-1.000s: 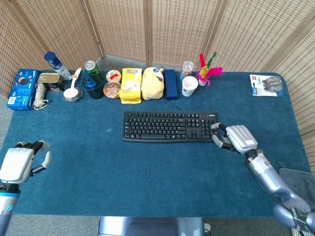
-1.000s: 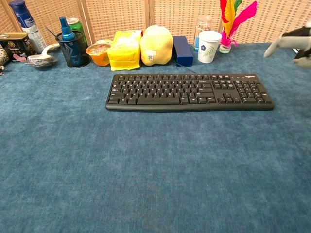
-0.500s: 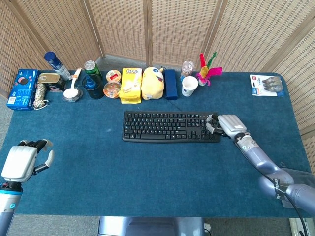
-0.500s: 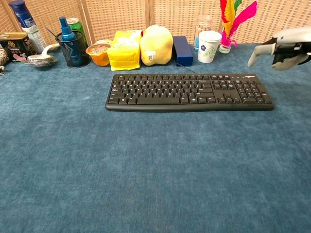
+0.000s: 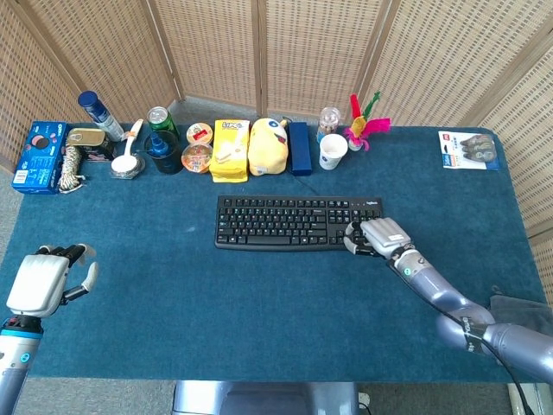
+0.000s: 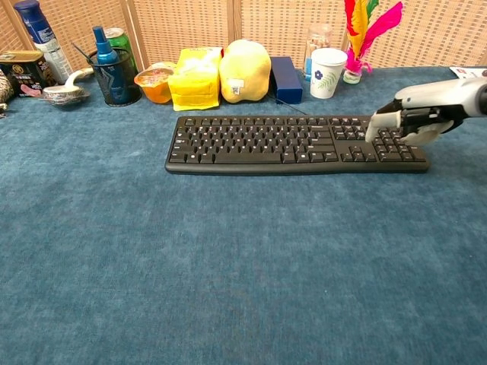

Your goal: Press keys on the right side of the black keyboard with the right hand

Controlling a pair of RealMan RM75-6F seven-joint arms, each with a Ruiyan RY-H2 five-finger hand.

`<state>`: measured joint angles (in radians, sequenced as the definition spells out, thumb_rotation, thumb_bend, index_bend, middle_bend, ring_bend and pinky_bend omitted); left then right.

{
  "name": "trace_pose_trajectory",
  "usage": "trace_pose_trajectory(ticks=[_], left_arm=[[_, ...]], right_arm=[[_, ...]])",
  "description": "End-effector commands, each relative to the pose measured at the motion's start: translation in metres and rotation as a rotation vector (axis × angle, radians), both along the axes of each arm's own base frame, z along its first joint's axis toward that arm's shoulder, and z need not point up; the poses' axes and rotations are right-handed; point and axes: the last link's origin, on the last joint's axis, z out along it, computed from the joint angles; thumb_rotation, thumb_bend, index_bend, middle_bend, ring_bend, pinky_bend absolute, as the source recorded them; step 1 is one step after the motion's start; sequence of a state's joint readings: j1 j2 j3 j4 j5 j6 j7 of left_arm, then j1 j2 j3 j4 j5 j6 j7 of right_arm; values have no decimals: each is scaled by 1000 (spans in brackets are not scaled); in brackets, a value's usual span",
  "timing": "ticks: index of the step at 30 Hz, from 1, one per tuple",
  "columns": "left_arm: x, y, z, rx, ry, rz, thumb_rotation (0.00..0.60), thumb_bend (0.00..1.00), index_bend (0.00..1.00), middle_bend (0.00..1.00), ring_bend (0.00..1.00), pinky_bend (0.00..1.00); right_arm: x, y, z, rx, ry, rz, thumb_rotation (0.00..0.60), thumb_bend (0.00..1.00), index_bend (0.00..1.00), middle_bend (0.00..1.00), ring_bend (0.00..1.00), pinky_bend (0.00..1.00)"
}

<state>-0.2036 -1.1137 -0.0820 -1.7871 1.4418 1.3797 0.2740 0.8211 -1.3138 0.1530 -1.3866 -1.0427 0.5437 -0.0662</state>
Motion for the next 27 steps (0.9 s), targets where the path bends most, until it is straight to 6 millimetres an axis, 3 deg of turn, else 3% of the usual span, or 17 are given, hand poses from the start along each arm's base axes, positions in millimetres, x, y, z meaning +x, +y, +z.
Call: trace_pose_trajectory(ticks=[1,7,27], left_arm=[[-1,0,0,0,1,1,32,426,397,506,544,424],[-5,-1,1,2,-1,11,31,426,397,506,545,425],[-15,-5,0,-3,-2,29,34,427,397,506,545,424]], right_arm=[[4,-1,-4,6,3,5,0,529,266,926,1000,958],[14,-5,-10,2,12,21,0,528,267,926,1000,959],[12,-6,-22,13,71,-12,0,529,266,926,1000,959]])
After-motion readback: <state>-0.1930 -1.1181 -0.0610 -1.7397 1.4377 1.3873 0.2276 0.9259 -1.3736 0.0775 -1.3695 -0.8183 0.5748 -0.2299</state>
